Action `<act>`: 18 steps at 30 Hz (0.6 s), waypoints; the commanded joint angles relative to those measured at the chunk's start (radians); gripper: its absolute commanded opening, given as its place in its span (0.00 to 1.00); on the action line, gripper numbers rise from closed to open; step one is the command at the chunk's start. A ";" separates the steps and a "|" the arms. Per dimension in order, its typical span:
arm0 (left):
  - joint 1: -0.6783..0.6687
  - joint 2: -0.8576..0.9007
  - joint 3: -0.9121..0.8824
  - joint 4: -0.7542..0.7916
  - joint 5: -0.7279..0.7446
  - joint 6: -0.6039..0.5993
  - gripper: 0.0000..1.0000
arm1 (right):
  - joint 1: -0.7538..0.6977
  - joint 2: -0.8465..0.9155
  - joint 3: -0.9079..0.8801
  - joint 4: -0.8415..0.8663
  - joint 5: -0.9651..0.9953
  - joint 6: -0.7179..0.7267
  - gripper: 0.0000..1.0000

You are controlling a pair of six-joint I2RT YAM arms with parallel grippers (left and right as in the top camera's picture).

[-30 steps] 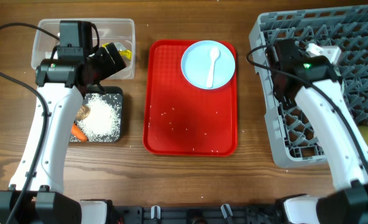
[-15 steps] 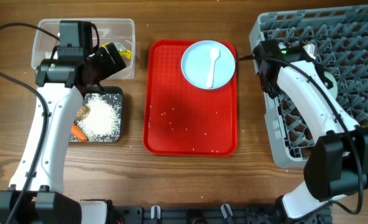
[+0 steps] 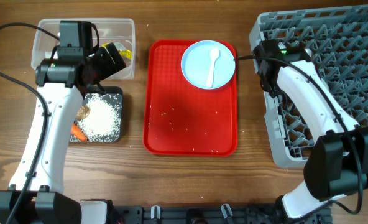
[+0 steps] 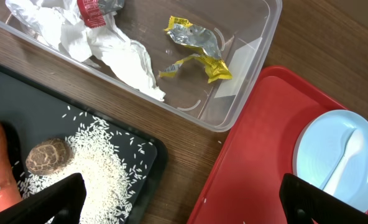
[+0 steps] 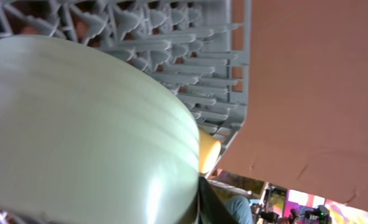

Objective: Sort waste into correct bins and load items into the dishwasher rack
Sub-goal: 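Place the green bowl into the rack with the right gripper, then move the right gripper to the plate and grasp the white spoon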

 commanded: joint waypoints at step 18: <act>0.002 -0.003 0.006 0.002 -0.006 -0.009 1.00 | 0.059 -0.040 0.053 -0.053 -0.333 -0.020 1.00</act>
